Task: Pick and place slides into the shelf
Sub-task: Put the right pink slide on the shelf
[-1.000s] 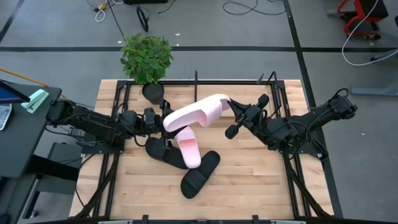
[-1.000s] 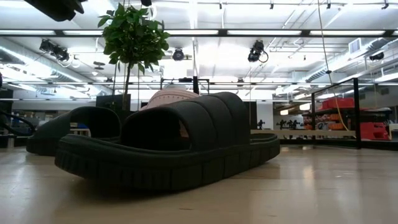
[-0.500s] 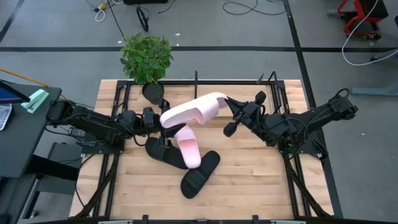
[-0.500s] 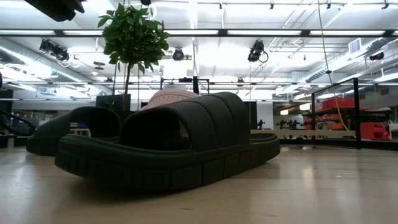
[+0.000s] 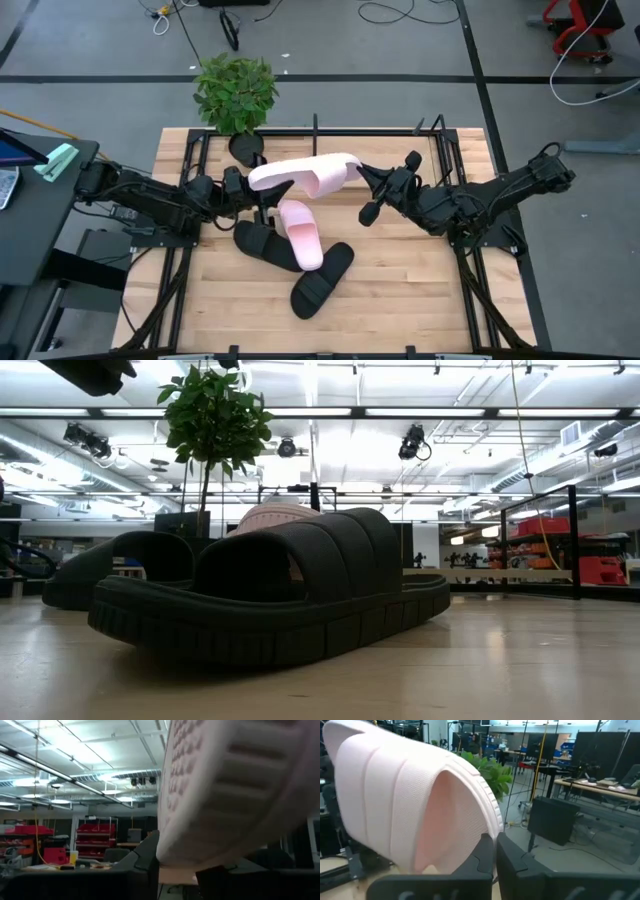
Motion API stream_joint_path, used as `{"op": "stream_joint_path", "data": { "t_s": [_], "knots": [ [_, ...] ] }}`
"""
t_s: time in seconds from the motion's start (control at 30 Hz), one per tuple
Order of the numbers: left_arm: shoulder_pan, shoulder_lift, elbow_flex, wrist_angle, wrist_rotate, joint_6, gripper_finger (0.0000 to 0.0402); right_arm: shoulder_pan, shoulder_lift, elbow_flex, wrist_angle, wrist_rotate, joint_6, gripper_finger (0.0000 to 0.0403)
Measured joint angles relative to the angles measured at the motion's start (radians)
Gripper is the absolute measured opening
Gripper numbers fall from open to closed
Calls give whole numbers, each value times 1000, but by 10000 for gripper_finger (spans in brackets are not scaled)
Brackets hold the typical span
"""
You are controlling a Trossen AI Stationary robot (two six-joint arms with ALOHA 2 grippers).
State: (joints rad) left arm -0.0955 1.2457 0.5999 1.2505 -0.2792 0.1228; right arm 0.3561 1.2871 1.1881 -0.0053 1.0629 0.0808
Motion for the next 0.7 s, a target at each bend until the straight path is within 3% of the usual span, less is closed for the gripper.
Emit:
{"op": "stream_joint_path", "data": {
  "t_s": [0.3,0.7],
  "knots": [
    [53,0,2,130,7,-34,148,-2,66,0,-5,-26,59,3],
    [59,-3,17,115,13,-28,100,-21,147,-1,-3,-60,104,2]
  ]
}}
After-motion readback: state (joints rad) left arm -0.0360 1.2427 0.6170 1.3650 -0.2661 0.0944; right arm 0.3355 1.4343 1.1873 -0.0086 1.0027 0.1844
